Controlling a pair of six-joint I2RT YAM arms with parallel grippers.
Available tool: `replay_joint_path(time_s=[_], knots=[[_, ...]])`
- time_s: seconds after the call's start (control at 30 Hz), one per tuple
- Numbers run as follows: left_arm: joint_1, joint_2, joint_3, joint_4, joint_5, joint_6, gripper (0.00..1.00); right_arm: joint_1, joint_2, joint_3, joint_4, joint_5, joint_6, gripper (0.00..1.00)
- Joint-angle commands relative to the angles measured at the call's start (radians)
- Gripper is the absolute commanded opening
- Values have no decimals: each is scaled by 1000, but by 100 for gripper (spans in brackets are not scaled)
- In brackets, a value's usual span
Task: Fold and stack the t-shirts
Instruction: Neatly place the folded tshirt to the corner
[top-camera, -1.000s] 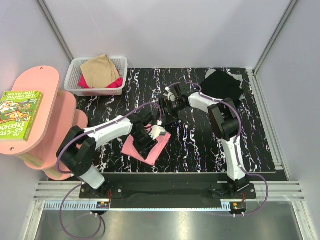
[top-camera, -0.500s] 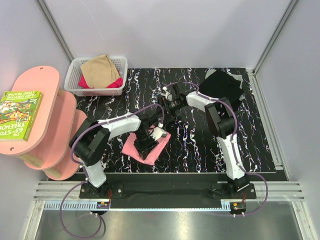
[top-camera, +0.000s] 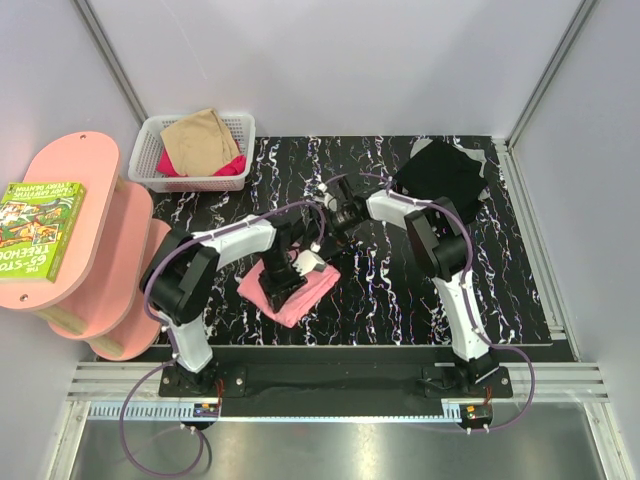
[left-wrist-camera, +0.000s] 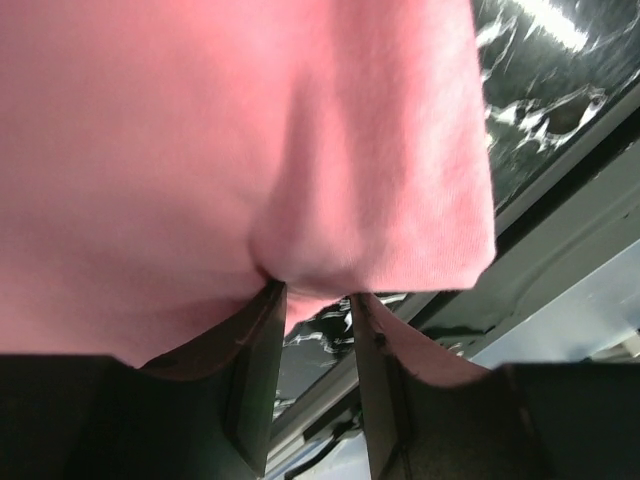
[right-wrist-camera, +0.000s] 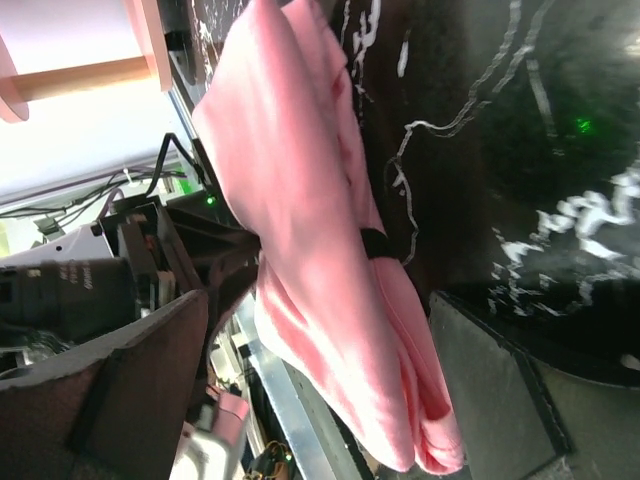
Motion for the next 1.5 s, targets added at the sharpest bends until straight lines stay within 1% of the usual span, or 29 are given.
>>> replay_joint_path(time_s=[0.0, 0.1, 0.23, 0.33, 0.4, 0.47, 0.53, 0.73, 0.93, 1.07, 1.13, 1.17, 1.2, 1.23, 1.27, 1.47], knots=[[73, -86, -17, 37, -63, 29, 38, 98, 60, -87, -68, 213, -72, 100], [96, -104, -28, 37, -79, 43, 38, 127, 39, -143, -67, 288, -48, 100], [127, -127, -14, 18, -78, 58, 38, 176, -1, -299, -12, 331, -3, 100], [142, -175, 35, -18, -50, 63, 38, 184, -39, -423, 121, 330, 53, 100], [162, -216, 69, -35, -5, 51, 38, 187, -56, -484, 172, 314, 93, 100], [178, -232, 104, -46, 31, 38, 38, 192, -59, -506, 218, 301, 113, 100], [196, -232, 106, -45, 35, 21, 38, 196, -53, -516, 237, 297, 132, 100], [205, -207, 37, -6, 19, 0, 38, 224, -52, -545, 298, 296, 173, 100], [228, -250, 63, -9, 52, -3, 38, 235, -69, -614, 327, 353, 193, 100], [228, -220, 34, -5, 40, -6, 38, 236, -76, -626, 353, 382, 217, 100], [228, -210, 17, 11, 26, -12, 37, 238, -75, -626, 376, 382, 244, 97], [228, -213, 15, 12, 29, -12, 37, 242, -73, -624, 383, 377, 250, 88], [230, -224, 15, 14, 32, -14, 37, 244, -69, -626, 392, 371, 260, 49], [231, -230, 23, 14, 35, -14, 37, 245, -67, -626, 404, 371, 267, 18], [233, -238, 26, 12, 37, -16, 37, 248, -63, -626, 404, 388, 280, 0], [242, -276, 49, -6, 42, -12, 37, 248, -52, -643, 426, 394, 303, 0]])
